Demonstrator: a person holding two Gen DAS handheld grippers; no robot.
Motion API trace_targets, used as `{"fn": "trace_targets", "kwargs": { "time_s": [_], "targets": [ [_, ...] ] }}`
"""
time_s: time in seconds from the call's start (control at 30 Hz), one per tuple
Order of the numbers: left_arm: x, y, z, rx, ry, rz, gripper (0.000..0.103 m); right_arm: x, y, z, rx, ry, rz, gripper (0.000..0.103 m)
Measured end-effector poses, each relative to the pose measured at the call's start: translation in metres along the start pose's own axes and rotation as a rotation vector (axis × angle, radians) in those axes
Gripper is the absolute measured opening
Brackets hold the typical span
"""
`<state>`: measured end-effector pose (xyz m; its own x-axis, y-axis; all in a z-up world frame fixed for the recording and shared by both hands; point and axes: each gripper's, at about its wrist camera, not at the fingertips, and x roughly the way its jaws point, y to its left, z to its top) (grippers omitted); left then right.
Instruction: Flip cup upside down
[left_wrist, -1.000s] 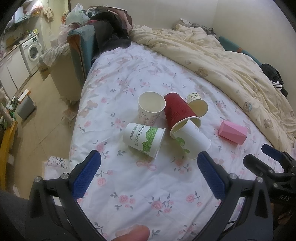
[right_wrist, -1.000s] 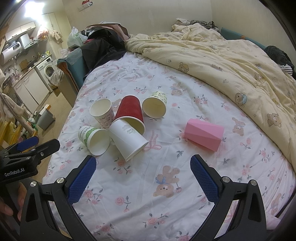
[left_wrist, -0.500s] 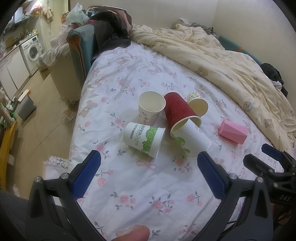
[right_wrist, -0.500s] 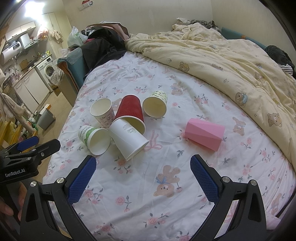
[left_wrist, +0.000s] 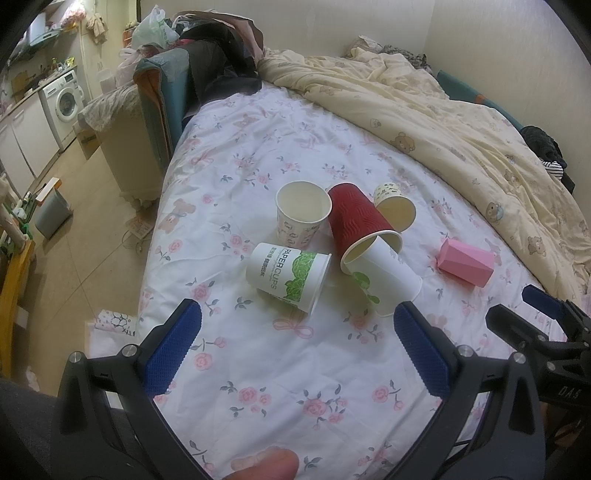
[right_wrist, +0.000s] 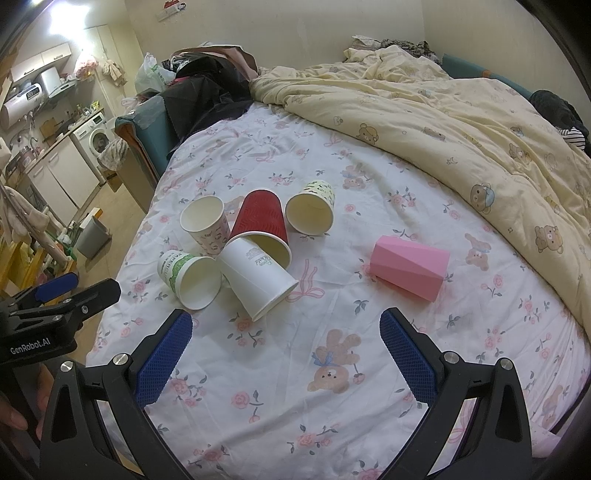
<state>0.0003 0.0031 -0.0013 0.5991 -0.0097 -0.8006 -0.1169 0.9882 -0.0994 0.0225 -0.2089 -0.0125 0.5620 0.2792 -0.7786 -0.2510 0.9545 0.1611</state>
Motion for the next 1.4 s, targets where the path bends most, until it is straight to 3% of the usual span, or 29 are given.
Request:
{"fn": "trace_targets", "kwargs": {
  "time_s": [0.33,0.93,1.17,1.4],
  "targets": [
    [0.003,-0.006,-0.006,0.029,0.002,0.004,0.103,-0.002,0.003,-0.002,0.005,0.002,0.005,0.103],
    [0.005,0.003,-0.002,-0.005,0.032,0.023,0.103,0.009,-0.002,0.003,0.029,0.057,0.044,0.103],
    [0.016,0.015,0.003,-0.057,0.084,0.041,0.103,0.042,0.003,0.015,-0.016,0.153,0.065,0.103],
    [0.026,0.038,0.004,-0.119,0.132,0.099,0.103,0.1,0.026,0.028,-0.141,0.361,0.11,0.103]
  ]
}}
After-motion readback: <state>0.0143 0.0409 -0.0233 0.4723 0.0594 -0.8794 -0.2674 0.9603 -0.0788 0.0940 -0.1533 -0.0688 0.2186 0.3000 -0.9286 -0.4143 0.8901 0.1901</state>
